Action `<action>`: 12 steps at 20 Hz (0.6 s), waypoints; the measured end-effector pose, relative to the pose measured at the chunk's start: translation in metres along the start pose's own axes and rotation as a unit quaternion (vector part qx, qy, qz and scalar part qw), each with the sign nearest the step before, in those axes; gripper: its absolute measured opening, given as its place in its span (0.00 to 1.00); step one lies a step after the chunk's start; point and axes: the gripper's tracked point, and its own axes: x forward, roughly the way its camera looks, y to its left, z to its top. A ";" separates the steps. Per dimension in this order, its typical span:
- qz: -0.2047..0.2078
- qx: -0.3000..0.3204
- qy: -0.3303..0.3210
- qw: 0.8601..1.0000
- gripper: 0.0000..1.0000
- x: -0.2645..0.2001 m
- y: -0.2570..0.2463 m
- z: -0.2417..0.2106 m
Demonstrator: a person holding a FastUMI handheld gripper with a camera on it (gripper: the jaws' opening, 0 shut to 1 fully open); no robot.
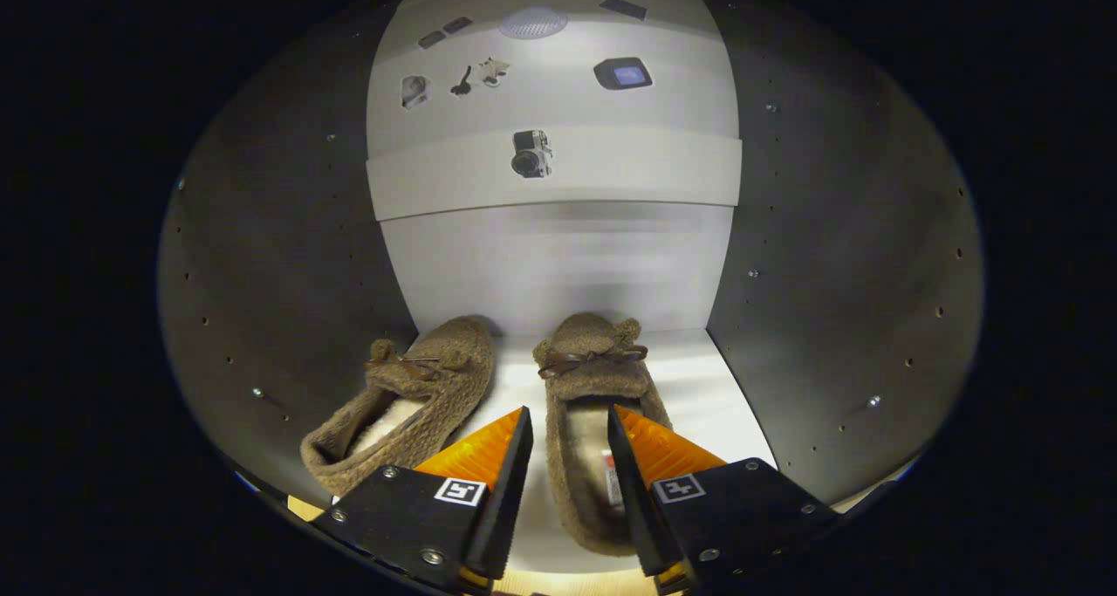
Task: Open the shoe cabinet door, grab the shoes and put them into the shoe cabinet, then close the shoe cabinet door.
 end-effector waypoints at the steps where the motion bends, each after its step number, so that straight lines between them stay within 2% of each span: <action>1: 0.001 -0.001 -0.004 1.000 0.59 -0.009 0.002 0.000; 6: 0.006 -0.007 -0.031 0.999 0.81 -0.064 0.015 -0.002; 12: 0.026 -0.023 -0.089 0.995 0.93 -0.147 0.046 -0.002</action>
